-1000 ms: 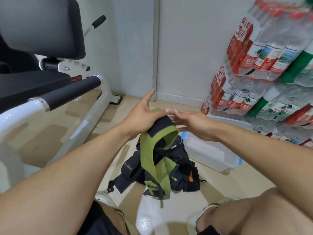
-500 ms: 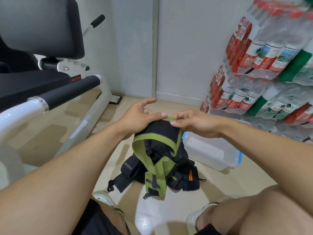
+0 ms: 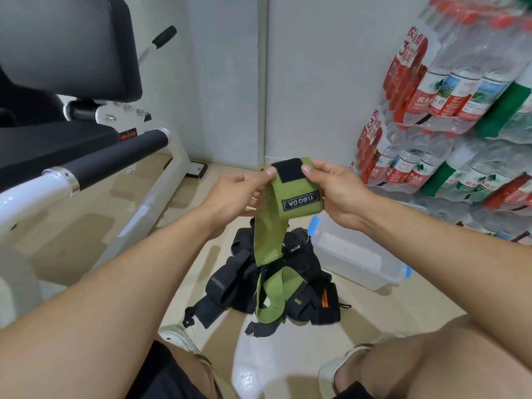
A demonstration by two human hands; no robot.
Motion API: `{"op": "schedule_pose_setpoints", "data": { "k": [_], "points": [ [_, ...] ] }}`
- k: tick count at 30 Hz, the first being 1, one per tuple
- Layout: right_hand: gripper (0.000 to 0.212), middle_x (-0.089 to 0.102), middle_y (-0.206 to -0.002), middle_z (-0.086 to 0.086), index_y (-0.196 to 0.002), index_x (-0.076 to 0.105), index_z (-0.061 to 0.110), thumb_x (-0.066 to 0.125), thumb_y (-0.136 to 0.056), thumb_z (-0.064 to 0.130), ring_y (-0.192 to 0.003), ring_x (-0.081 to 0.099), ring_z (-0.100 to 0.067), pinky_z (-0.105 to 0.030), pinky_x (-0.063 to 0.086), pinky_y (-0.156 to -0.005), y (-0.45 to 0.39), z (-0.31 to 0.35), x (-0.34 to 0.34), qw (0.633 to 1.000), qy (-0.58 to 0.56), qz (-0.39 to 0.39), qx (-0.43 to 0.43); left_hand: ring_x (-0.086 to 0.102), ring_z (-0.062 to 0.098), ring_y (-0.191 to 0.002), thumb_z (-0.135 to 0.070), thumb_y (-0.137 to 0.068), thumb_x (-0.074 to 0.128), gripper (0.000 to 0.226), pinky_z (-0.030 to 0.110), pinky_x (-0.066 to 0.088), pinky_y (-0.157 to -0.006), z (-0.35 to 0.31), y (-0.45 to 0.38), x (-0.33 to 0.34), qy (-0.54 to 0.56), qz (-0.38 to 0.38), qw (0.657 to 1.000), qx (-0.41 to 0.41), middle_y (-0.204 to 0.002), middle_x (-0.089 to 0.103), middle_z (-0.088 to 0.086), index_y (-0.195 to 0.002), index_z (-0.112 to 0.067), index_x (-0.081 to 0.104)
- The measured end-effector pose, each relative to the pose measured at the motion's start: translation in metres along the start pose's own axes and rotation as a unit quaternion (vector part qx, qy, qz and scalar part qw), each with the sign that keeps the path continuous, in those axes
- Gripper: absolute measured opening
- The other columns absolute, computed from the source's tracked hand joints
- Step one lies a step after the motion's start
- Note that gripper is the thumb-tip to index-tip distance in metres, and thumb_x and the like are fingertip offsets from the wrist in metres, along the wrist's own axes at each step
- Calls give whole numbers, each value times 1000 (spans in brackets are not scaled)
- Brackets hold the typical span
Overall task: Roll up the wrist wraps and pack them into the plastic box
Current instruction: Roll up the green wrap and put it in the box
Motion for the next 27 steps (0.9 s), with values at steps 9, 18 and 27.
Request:
{"op": "schedule_pose_setpoints", "data": {
  "k": [9,18,27],
  "points": [
    [49,74,-121,-9,-138,57,13,68,-93,-2,-105,73,-22,-33,61,-88,6,0,2,996,76,53,-12,68,8,-68,-11,-98,65,3,22,57,-69,-1,-1,8,26,16,998,60,-82,73,1,-95,-8,65],
    [67,64,-110,8,-125,69,38,96,-64,36,-101,62,-10,-34,54,-94,13,3,3,897,410,44,-158,70,9,-63,-16,-99,64,14,28,61,-71,-3,2,4,112,19,993,-16,-82,75,1,-86,-15,58],
    [32,69,-105,25,-109,76,37,85,-79,42,-100,60,8,-17,45,-83,14,1,8,854,455,50,-246,65,11,-60,-19,-95,70,17,29,58,-67,-4,2,0,150,-18,988,-46,-76,68,2,-90,-15,55]
  ]
}}
Point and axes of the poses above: each hand's wrist, its own y-axis away from the middle knuckle, its own x-axis out of the palm, z = x × y, the point moved 2 cm from there along -y, towards the middle knuckle
